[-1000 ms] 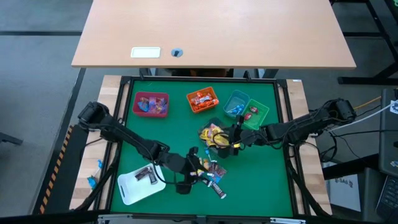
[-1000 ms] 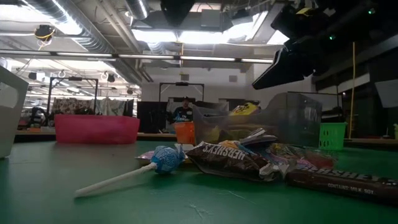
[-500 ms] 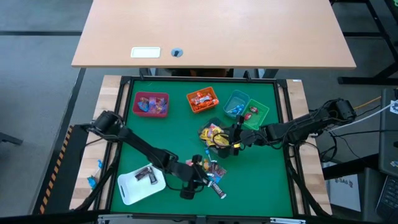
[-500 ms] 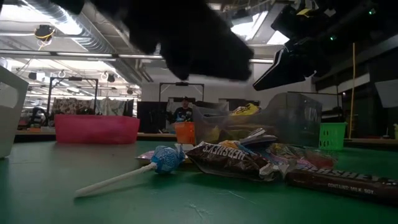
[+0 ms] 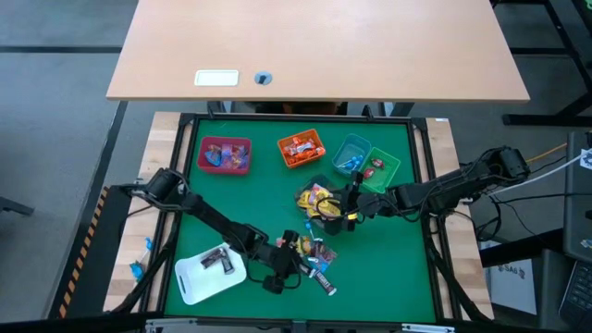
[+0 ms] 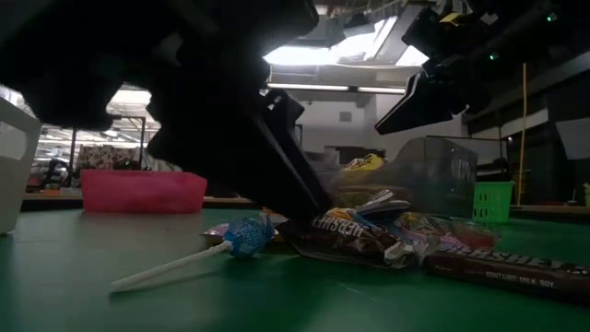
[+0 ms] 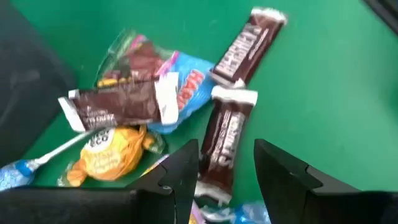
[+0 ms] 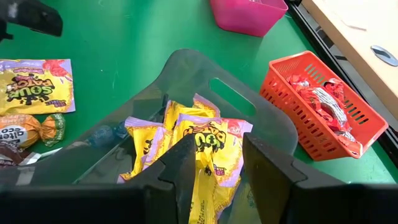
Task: Sort candy
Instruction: Put the brown chocolate into the white bin
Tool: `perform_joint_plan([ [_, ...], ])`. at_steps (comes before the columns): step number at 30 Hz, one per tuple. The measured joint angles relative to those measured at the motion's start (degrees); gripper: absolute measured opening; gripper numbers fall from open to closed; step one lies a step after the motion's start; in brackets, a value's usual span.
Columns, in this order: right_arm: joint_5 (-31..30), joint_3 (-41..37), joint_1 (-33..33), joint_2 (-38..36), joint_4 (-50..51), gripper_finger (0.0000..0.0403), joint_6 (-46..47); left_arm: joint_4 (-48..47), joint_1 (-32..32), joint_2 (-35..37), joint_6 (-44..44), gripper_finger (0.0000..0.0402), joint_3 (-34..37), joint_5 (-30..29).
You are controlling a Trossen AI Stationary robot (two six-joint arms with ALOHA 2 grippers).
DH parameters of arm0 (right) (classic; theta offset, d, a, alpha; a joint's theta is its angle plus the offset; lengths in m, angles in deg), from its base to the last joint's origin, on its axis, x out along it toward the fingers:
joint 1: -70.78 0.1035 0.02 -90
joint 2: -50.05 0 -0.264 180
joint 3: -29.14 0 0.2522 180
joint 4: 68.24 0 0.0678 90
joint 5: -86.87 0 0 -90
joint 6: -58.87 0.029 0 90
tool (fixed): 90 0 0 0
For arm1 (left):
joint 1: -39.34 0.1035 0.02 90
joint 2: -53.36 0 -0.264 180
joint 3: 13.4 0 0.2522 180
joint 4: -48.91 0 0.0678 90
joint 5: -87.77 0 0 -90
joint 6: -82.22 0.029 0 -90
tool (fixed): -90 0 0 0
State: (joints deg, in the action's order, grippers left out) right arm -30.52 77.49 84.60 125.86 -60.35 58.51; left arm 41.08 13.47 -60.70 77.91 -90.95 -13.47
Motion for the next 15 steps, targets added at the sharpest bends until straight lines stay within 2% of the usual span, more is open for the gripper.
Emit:
perform_joint_plan([
  [5,0.0,0.0,0.0,0.0,0.0,0.0133,0.0,0.2,0.5,-0.5,0.4,0.0144,0.0,2.4],
  [15,0.0,0.0,0.0,0.0,0.0,0.0133,0.0,-0.5,1.6,-1.7,0.4,0.0143,0.0,2.2],
])
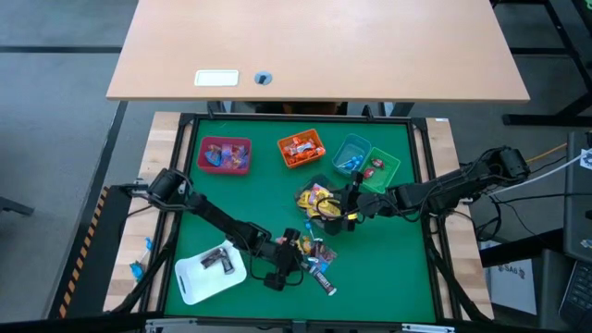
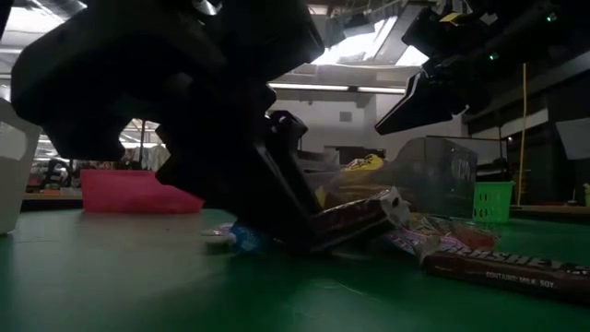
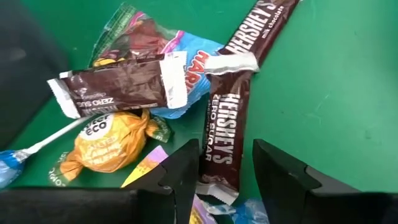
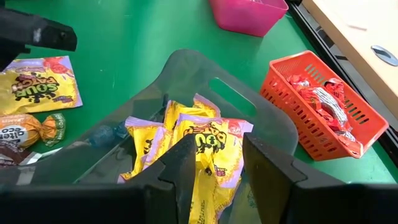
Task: Sort candy
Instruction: Put the brown chocolate into the white bin
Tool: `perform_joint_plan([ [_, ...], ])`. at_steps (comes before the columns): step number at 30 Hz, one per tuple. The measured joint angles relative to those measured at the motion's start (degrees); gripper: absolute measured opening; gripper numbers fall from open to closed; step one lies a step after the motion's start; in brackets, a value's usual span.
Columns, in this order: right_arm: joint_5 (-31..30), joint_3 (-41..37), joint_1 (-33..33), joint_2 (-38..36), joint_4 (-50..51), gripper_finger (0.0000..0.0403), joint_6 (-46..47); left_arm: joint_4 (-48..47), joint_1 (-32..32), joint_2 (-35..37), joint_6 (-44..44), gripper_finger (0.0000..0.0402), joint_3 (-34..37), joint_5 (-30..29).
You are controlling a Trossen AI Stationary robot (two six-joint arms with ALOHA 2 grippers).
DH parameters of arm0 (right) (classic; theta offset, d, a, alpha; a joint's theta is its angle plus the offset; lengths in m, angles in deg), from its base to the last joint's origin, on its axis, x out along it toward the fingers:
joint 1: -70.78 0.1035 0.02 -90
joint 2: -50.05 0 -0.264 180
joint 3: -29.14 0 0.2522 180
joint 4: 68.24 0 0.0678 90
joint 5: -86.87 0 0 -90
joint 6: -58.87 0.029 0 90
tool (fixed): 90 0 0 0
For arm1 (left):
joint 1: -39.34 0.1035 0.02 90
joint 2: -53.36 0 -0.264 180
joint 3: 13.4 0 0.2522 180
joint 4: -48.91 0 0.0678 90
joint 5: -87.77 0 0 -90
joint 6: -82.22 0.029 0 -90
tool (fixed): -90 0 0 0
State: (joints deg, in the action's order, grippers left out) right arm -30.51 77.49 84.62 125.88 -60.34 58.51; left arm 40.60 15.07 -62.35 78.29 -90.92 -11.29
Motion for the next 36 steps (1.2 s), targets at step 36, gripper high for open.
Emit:
perform_joint_plan([
  [36,15.4,0.0,0.1,-6.6,-0.4,0.0133,0.0,-9.2,-0.1,16.4,-11.3,0.0058,0.0,2.2],
])
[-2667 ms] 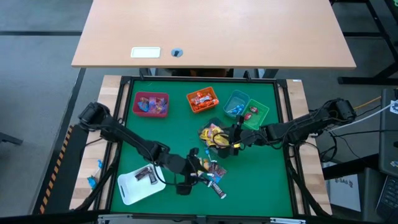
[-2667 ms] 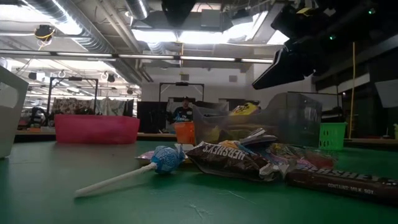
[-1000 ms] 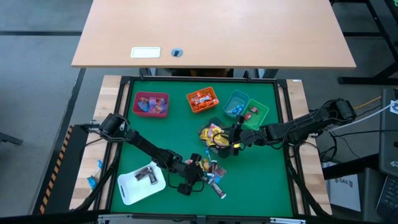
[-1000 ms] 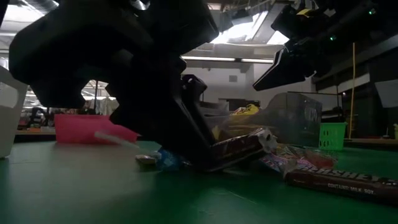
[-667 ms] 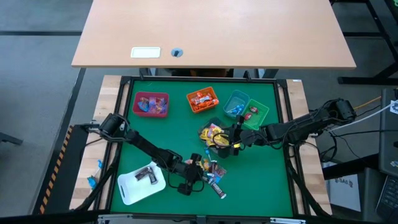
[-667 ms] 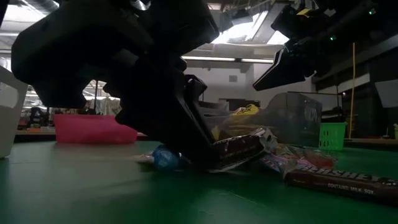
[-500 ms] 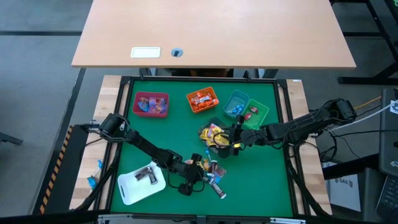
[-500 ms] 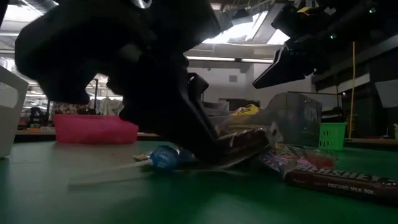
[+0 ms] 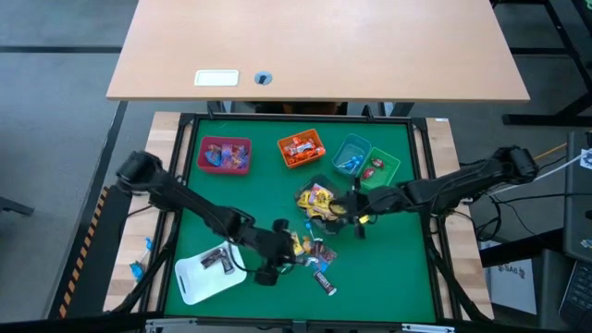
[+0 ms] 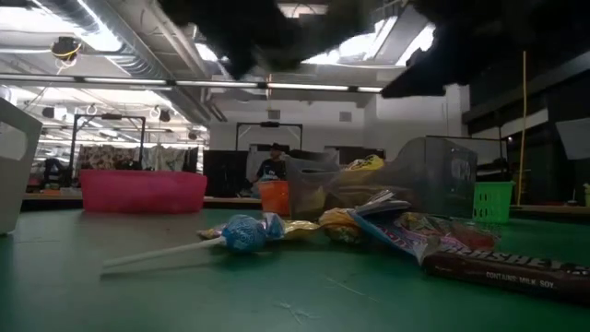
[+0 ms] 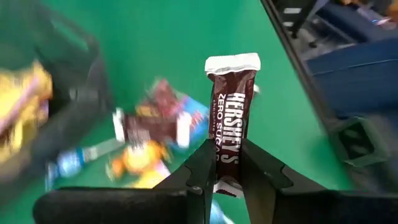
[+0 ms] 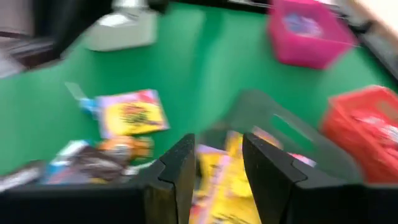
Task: Sort candy
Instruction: Put the brown chocolate into the white bin, then put the blue gummy pack into the red bin
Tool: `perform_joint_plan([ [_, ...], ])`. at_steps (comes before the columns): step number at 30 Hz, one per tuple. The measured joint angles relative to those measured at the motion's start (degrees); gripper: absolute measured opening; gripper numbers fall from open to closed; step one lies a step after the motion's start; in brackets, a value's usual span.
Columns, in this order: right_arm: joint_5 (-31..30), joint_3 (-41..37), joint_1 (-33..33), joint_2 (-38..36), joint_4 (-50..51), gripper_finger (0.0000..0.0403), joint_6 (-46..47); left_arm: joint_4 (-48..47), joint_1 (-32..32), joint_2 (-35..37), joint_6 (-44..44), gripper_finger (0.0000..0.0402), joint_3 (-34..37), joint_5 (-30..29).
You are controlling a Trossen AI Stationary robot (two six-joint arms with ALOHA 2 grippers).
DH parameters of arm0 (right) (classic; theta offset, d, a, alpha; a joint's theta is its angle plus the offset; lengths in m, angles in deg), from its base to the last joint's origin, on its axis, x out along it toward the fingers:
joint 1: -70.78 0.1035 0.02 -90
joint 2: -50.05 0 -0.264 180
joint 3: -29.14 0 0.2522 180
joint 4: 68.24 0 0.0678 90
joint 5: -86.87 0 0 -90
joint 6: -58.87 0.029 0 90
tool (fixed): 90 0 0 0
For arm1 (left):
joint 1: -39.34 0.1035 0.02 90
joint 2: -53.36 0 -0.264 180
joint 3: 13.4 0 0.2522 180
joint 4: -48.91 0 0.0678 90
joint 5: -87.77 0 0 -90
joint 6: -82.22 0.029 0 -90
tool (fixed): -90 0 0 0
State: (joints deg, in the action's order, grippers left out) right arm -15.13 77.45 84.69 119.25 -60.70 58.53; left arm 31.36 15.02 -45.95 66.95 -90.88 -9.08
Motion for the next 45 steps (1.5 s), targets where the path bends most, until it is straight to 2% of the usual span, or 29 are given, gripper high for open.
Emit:
perform_joint_plan([
  [4,11.1,0.0,0.0,-1.6,-0.3,0.0133,0.3,-12.0,-0.5,6.6,-12.6,0.0058,0.0,7.5],
  [7,18.7,0.0,0.0,-1.7,-0.5,0.0133,4.4,-21.2,-1.8,10.5,-23.3,0.0058,0.0,13.2],
  [12,24.6,0.0,0.3,-1.7,0.0,0.0133,13.2,-33.4,-5.8,14.7,-35.3,0.0058,0.0,17.5],
  [19,25.1,0.0,5.8,-1.7,0.3,0.0133,15.0,-46.4,-11.8,15.9,-48.1,0.0058,0.0,18.4],
  [23,24.8,0.0,9.5,-1.7,0.4,0.0133,15.0,-50.1,-14.1,15.6,-53.4,0.0058,0.0,18.1],
  [33,17.8,0.0,16.8,-0.8,1.9,0.0133,15.1,-56.2,-16.0,15.7,-65.4,0.0071,0.0,15.4],
  [41,17.0,0.0,18.4,1.4,1.8,0.0133,18.7,-55.9,-16.0,15.6,-65.6,0.0132,0.0,9.9],
  [45,16.6,0.0,18.4,3.3,1.7,0.0133,21.5,-53.7,-15.9,15.6,-65.6,0.0149,0.0,6.6],
])
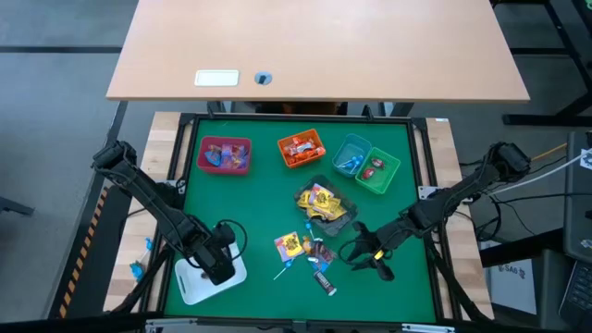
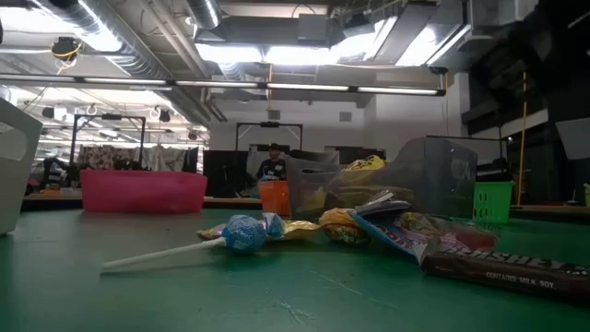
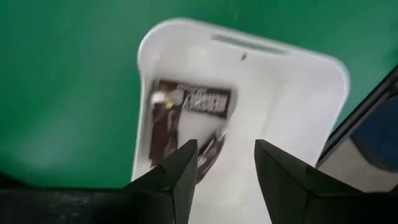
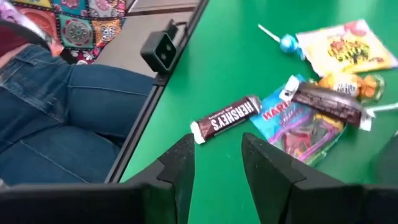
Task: Sort candy
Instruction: Put the blue gummy pack into the red bin
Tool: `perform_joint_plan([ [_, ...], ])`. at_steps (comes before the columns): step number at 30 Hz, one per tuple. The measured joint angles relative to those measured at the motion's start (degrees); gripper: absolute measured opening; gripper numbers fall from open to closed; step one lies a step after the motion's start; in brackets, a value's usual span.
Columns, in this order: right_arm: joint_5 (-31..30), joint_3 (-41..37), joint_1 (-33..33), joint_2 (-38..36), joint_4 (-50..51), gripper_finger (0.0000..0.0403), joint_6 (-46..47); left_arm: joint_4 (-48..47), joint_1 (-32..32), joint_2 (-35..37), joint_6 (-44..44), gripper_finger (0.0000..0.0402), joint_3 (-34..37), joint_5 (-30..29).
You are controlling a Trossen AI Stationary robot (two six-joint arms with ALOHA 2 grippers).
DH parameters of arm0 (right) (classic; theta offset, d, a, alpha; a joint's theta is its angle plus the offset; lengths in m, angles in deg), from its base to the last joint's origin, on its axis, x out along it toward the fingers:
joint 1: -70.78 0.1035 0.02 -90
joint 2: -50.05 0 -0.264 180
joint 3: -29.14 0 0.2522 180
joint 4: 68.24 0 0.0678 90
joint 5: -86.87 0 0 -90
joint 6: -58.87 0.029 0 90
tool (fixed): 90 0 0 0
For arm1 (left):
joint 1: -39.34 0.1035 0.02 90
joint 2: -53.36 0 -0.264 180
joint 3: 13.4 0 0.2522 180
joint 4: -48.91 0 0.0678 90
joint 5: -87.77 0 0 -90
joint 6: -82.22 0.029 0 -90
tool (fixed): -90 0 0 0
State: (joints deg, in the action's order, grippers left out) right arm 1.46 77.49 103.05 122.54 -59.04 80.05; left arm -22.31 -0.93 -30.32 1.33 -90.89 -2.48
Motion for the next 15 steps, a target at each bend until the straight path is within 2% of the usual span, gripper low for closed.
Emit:
perform_joint_plan([
  [4,-0.3,0.0,0.0,2.2,0.0,0.0134,3.9,3.9,0.0,0.0,0.0,0.0152,0.0,-1.0],
  [12,-6.9,0.0,0.0,6.7,0.1,0.0134,6.2,8.7,0.0,0.0,3.3,0.0152,0.0,-3.2],
  [15,-7.6,0.0,0.0,7.9,0.1,0.0134,9.5,9.0,0.0,0.0,4.3,0.0152,0.0,-5.5],
])
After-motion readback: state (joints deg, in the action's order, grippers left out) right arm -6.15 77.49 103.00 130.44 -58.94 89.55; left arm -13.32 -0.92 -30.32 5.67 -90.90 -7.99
